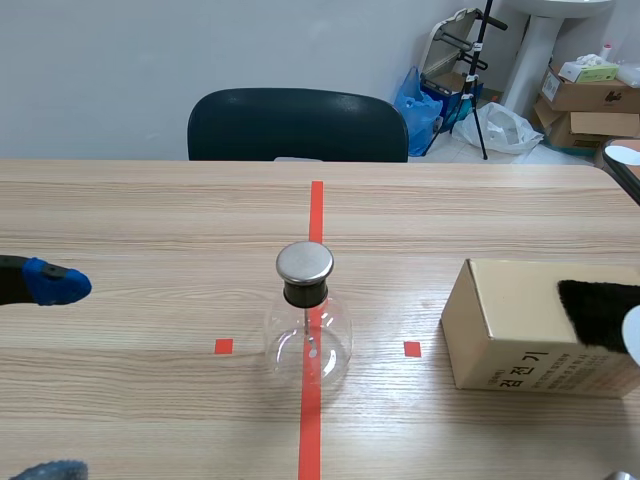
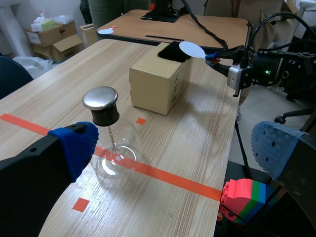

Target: Do the electroscope experiment

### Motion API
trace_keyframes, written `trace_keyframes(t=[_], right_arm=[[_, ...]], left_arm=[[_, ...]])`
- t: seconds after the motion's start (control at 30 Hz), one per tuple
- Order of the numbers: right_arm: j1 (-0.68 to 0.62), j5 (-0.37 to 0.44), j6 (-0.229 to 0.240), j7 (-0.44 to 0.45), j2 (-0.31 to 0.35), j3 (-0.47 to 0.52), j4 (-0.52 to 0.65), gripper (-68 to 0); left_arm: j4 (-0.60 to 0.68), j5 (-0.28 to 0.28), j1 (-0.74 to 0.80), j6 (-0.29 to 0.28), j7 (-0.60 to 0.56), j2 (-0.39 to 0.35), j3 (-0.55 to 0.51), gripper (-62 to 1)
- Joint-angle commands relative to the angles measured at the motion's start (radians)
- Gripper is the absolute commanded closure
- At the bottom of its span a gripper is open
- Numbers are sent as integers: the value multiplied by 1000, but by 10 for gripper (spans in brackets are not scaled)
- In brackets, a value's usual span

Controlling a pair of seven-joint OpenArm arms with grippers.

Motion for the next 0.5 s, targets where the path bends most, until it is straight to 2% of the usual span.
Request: trace_keyframes(t=[0.0,0.03,0.17,0.3,0.47], right_arm=[[-3,-10,-46,69,9,-3,2,-9],[-2,-3,-46,73,8,-4,2,-9],[-5,7,-46,-34,7,-4,2,-9],[-2,7,-46,26,9,-4,2,-9],[-4,2,-46,5,10,-4,2,-9]], left_arm=[[4,-13,-3,-2,-10,7,6,-623],[4,-13,-3,-2,-10,7,6,-623],[4,-13,-3,-2,-9,7,6,-623],[4,-13,-3,-2,-6,7,6,-623],[4,-13,-3,-2,-5,7,6,-623]])
